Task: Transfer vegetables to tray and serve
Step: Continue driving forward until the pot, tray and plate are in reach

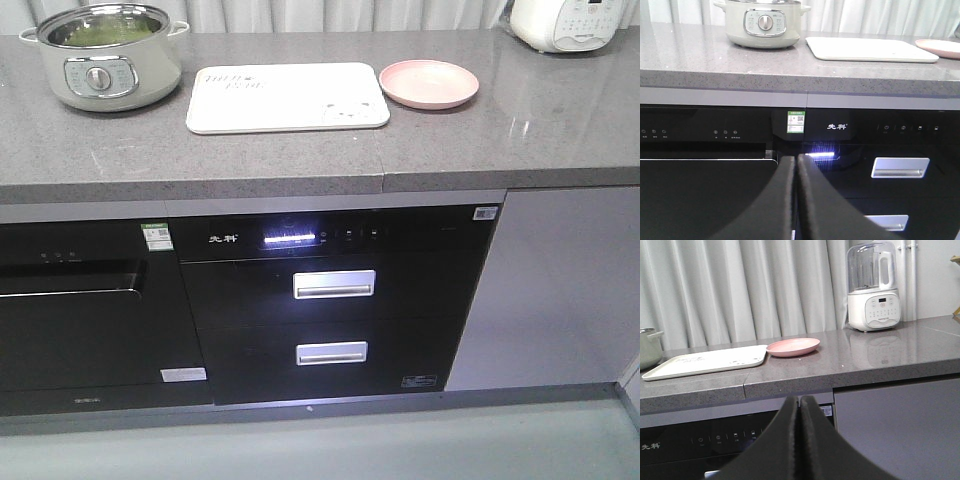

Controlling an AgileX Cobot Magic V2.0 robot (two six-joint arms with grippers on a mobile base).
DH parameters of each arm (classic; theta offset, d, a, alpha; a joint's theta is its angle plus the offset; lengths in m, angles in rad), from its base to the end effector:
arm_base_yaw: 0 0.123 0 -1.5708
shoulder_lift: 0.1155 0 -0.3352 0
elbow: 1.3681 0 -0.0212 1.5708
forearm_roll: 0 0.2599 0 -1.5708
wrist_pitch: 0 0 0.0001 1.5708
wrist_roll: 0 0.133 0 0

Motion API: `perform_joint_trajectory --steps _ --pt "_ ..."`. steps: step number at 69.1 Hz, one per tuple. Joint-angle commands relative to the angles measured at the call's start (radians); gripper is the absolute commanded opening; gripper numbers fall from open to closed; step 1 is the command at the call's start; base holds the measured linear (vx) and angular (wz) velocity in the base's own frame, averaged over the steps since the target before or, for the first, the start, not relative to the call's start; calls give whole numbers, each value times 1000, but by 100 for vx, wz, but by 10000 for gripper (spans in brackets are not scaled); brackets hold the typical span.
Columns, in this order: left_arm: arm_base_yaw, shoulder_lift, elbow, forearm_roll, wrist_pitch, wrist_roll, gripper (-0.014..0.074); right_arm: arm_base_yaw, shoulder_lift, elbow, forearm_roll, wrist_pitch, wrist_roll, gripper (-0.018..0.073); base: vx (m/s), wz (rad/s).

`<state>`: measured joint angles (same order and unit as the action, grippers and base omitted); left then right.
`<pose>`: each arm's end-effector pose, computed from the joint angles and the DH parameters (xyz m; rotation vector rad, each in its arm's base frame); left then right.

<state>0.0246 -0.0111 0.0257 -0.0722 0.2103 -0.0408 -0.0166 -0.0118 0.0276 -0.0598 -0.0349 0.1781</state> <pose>0.0561 -0.0006 0.1796 -0.1049 1.7053 -0.0775 0.0566 -0.0007 0.2114 0.0971 1.4619 0.0844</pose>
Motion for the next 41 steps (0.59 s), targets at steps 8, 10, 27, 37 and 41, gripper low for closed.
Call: perform_joint_trajectory --steps 8,10,27,37,41 --pt "3 -14 26 -3 -71 -7 -6 -1 -7 16 -11 -78 -7 -3 13 3" --pt "3 -14 26 -3 -71 -7 -6 -1 -7 16 -11 -78 -7 -3 13 3" --pt "3 -14 26 -3 -71 -7 -6 -1 -7 16 -11 -78 -7 -3 13 3" --pt "3 -14 26 -3 -71 -7 -6 -1 -7 16 -11 -78 -7 -3 13 3" --pt "3 -14 26 -3 -71 -7 -6 -1 -7 16 -11 -78 -7 -3 13 2"
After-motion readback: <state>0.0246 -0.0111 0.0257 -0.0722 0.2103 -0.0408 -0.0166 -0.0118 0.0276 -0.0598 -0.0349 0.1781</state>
